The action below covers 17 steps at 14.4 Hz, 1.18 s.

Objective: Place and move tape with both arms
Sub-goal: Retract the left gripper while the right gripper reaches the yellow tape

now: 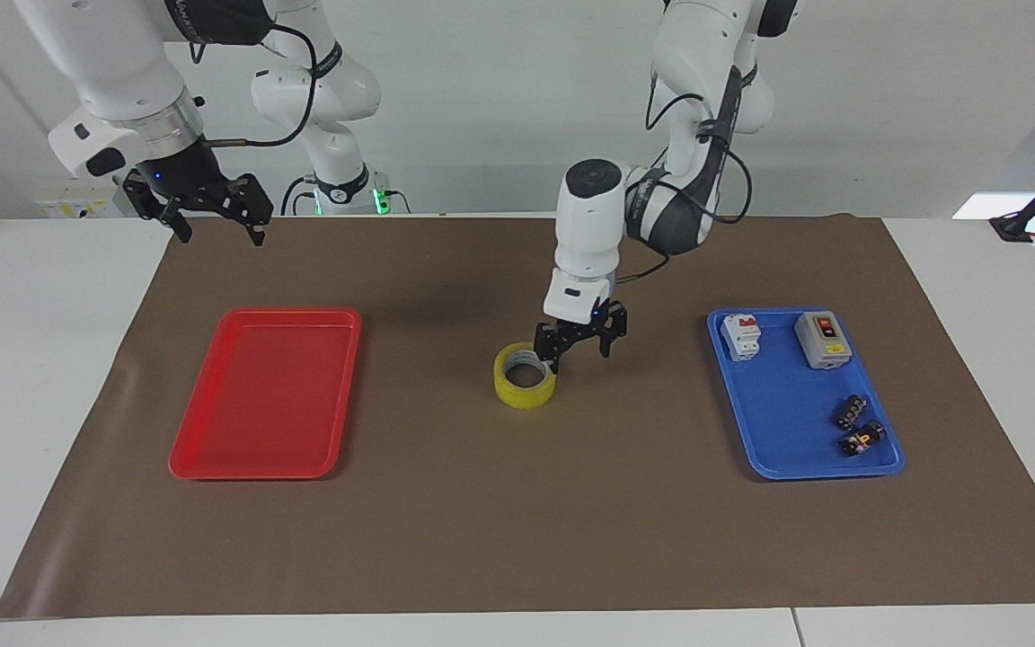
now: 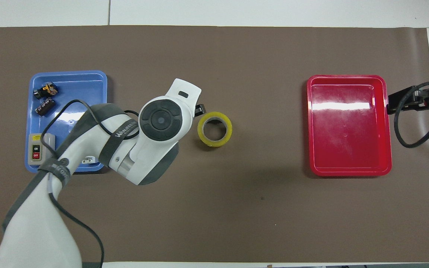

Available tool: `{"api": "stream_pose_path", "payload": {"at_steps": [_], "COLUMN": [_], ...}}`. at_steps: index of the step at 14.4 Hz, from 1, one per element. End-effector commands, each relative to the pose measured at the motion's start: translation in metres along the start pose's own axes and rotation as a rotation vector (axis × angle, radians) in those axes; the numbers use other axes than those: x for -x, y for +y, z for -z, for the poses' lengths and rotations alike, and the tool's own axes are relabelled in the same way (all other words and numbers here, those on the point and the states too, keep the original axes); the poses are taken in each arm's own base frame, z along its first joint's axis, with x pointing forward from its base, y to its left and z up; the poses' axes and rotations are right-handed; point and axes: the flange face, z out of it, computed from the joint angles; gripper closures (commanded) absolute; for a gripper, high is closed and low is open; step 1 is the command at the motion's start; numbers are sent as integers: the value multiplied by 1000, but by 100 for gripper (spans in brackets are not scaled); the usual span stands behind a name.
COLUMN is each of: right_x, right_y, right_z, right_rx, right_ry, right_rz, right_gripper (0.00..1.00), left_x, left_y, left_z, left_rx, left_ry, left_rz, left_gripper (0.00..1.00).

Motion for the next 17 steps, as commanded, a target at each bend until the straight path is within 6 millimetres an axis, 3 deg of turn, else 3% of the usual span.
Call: {"api": "stream_pose_path", "payload": {"at_steps": [1, 3, 8, 11, 13, 15, 17], "right_x": [11, -1, -12, -14, -6, -4, -6], "right_y": [-36, -76, -187, -258, -283, -304, -329], "right_z": [-13, -31, -78, -122, -140, -167, -207], "right_rx": [-9, -11, -27, -55, -51, -49, -37], "right_ry": [40, 39, 73, 105, 92, 85, 74], "right_rz": [35, 24, 25, -29, -17, -13, -12], "right_gripper": [0, 0, 0, 0, 0, 0, 0], "left_x": [-20, -46, -103, -140, -155, -160, -163], "left_y": [-63, -105, -202, -253, -278, -287, -293], "left_z": [25, 39, 79, 116, 139, 156, 163], "left_rx": [-102, -126, -15, 28, 48, 48, 45], "left_ry": [-30, -63, -138, -174, -188, -191, -208], "left_rz": [-84, -179, -211, -232, -259, -264, -256], "left_gripper": [0, 0, 0, 0, 0, 0, 0]}}
